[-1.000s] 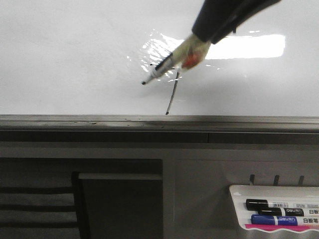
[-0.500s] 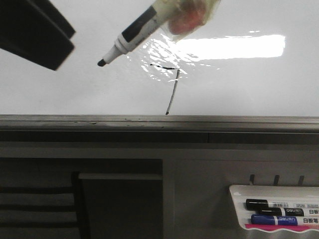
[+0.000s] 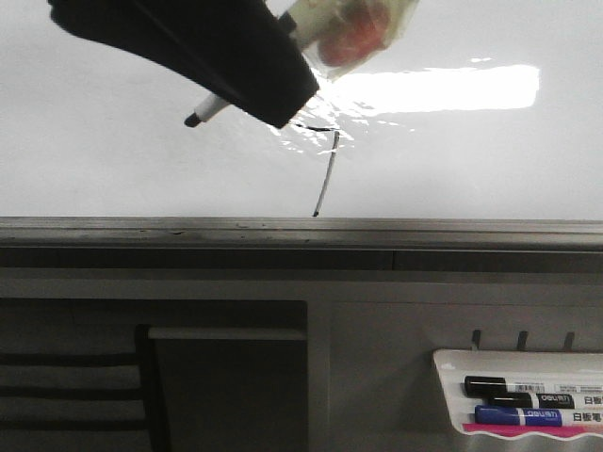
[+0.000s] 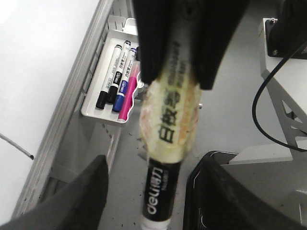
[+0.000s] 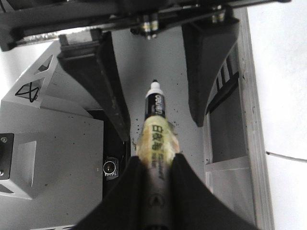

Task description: Write number 7 on whiteboard

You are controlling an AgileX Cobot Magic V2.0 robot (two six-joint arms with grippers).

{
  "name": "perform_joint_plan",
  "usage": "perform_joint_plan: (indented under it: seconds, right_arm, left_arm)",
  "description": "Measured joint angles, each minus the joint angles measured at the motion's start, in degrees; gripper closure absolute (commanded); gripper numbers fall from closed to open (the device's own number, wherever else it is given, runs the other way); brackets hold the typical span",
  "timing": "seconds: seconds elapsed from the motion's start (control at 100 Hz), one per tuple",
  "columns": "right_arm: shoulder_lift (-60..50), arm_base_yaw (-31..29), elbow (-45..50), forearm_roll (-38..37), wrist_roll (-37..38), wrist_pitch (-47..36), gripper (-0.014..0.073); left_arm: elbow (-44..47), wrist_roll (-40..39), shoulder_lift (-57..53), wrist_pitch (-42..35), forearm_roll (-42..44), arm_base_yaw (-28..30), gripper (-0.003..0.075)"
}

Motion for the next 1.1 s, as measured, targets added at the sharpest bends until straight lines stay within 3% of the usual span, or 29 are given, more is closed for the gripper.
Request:
perform_joint_plan:
  seconds: [0.18,0.44,0.75,0.85,1.02,1.1]
  right_arm:
    - [0.00,0.00,0.00,0.00,0.00,0.00,0.0665]
    - [0.00,0.00,0.00,0.00,0.00,0.00,0.0665]
    - [0.00,0.00,0.00,0.00,-0.24,0.00,0.0659]
    - [0.00,0.00,0.00,-0.12,-0.24,0.00,0.0568]
    - [0.00,0.00,0.00,-0.34,-0.13,0.00,0.0291]
    - [0.00,0.13,-0.56,-1.03,1.28,0.25,0.0216]
  left_arm:
    - [0.00,0.00,0.00,0.00,0.00,0.01,0.0350]
    - [0.00,0.00,0.00,0.00,0.00,0.01,0.0563]
    - [0.00,0.66,0.00,0.24,0.24,0.01,0.0720]
    - [0.00,0.69,0.00,0.24,0.32,0.01,0.0741]
    - [-0.05,0.69,0.00,0.11,0.19,0.01,0.0741]
    - [-0.05,0.47,0.00,-0.44,0.76,0.01,0.0741]
